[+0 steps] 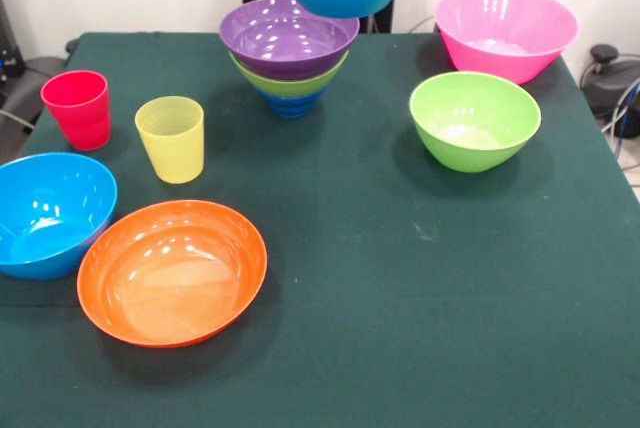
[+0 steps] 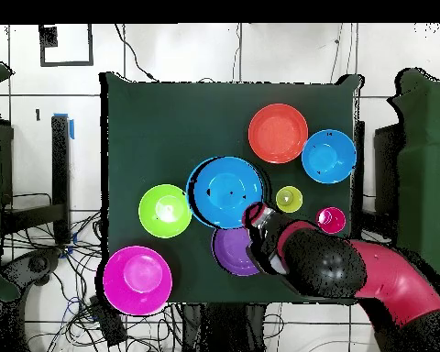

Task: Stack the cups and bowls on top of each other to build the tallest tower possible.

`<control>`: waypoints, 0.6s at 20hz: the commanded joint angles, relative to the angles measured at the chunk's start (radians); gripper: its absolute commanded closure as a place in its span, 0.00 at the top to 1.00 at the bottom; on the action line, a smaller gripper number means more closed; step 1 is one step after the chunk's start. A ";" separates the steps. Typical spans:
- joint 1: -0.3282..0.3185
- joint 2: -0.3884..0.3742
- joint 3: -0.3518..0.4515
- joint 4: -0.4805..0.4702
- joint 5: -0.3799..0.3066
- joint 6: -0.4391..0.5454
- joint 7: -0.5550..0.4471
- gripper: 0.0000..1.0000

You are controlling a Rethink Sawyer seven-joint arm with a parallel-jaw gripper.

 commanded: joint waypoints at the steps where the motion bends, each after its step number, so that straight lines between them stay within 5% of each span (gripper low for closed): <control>1: -0.023 0.058 0.064 0.078 -0.105 -0.034 -0.124 0.00; 12: -0.054 0.049 0.106 0.099 -0.144 -0.038 -0.086 0.00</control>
